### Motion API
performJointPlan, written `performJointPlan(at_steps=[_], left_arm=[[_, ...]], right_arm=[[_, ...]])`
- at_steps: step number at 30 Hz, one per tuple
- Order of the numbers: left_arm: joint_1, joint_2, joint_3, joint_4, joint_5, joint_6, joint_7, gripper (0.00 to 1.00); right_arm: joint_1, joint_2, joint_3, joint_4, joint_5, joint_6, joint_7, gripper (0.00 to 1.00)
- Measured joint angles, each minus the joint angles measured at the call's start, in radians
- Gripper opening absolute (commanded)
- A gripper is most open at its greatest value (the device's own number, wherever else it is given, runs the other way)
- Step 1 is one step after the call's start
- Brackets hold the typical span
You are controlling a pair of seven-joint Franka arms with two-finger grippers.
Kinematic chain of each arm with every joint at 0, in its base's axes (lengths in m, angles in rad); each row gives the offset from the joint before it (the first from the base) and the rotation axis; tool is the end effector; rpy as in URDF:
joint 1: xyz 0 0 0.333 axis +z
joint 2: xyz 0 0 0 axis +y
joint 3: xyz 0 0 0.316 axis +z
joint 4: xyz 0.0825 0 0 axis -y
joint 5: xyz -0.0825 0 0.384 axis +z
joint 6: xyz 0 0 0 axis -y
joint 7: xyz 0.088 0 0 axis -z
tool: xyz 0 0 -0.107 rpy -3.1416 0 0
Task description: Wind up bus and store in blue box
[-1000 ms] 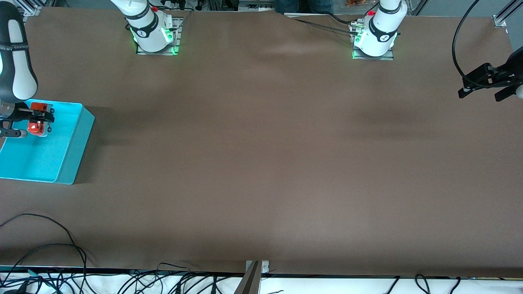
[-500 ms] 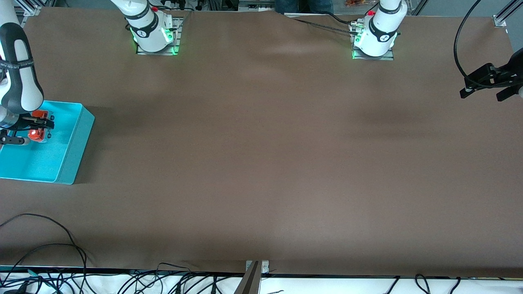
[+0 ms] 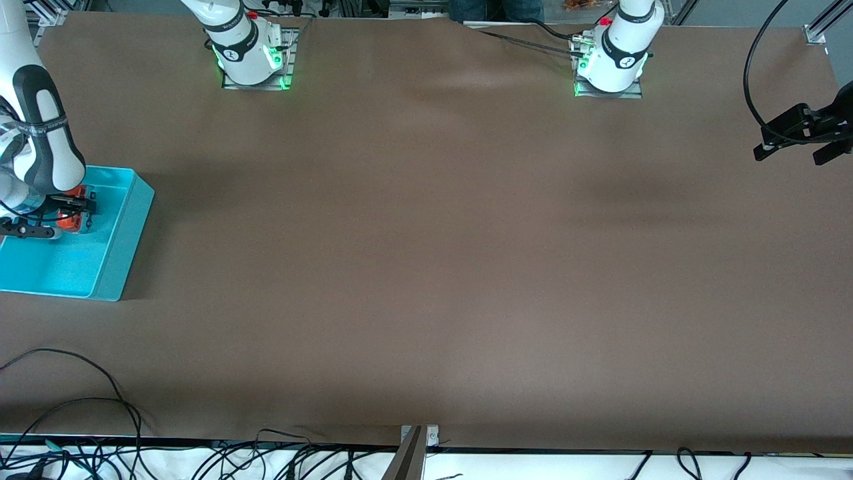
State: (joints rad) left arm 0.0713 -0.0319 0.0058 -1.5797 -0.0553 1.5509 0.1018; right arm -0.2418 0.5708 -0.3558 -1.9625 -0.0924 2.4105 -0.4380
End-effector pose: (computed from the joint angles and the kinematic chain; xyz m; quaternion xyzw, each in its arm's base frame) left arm 0.5416 0.0359 0.6362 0.9995 -0.0129 0.0040 0.0275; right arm 0.5038 -0.3381 0.1896 0.9909 -0.0218 -0.1023 0.0852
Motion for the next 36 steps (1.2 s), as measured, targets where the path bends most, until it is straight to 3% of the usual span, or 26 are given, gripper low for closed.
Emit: performJointPlan(at_steps=[1,2,3,6,8,24,36], left_arm=[[0.0,0.0,0.0,0.0,0.0,0.0,0.0,1.0],[0.0,0.0,0.0,0.0,0.0,0.0,0.0,1.0],[0.0,0.0,0.0,0.0,0.0,0.0,0.0,1.0],[0.0,0.0,0.0,0.0,0.0,0.0,0.0,1.0],[0.0,0.0,0.0,0.0,0.0,0.0,0.0,1.0],[0.0,0.0,0.0,0.0,0.0,0.0,0.0,1.0],[0.0,0.0,0.0,0.0,0.0,0.0,0.0,1.0]], right_arm=[[0.0,0.004,0.0,0.001,0.0,0.003,0.0,0.19],[0.0,0.006,0.0,0.002,0.0,0.005,0.0,0.45],[0.0,0.007,0.001,0.004,0.0,0.005,0.0,0.66],[0.0,0.007,0.002,0.006,0.0,0.005,0.0,0.75],[0.0,0.009,0.003,0.006,0.0,0.005,0.0,1.0],[0.003,-0.006,0.012,0.017,0.0,-0.012,0.002,1.0],[0.005,-0.172,0.031,0.062,0.001,-0.236,0.008,1.0]])
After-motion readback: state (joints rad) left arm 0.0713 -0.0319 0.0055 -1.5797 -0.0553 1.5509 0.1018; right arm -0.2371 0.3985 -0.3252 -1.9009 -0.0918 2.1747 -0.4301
